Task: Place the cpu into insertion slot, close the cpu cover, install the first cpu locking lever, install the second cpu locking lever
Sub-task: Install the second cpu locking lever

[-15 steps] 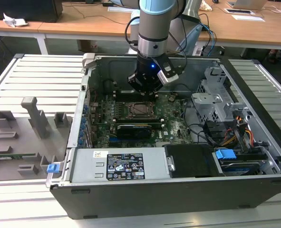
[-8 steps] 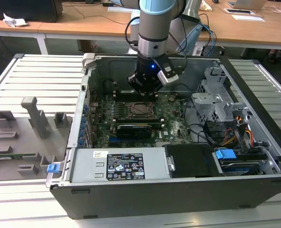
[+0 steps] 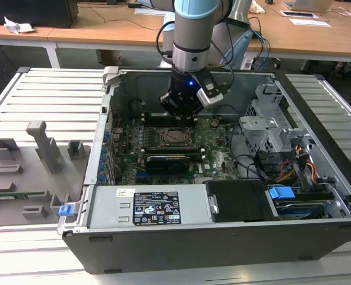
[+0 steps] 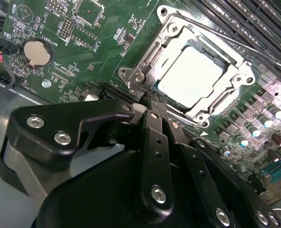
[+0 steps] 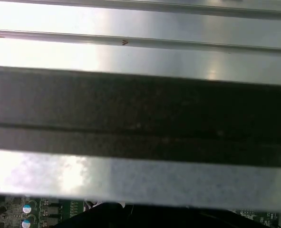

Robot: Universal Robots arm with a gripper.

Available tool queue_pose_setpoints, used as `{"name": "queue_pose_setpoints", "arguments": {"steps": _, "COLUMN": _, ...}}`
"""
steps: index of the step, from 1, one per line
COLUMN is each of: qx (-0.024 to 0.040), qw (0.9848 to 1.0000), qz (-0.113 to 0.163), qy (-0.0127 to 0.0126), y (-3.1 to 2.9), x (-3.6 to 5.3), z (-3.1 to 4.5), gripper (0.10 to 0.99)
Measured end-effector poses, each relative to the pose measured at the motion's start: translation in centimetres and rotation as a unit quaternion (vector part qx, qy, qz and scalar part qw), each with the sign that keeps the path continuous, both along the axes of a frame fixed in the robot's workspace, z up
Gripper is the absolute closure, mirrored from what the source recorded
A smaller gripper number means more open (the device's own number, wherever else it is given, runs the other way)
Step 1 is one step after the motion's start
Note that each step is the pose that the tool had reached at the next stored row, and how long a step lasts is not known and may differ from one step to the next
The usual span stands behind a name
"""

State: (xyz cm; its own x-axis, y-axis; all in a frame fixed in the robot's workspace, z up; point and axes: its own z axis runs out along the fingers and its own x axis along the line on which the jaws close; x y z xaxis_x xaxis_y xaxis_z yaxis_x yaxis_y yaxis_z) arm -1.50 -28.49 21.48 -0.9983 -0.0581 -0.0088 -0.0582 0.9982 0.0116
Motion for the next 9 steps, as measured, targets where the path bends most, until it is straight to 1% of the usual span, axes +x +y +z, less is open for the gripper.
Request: {"name": "queue_pose_setpoints", "arguments": {"steps": 9, "qx": 0.0000, "qw": 1.0000, "qz": 0.000, "qy": 0.0000, "y": -0.17, "x": 0.00, "z": 0.00, "gripper": 0.976}}
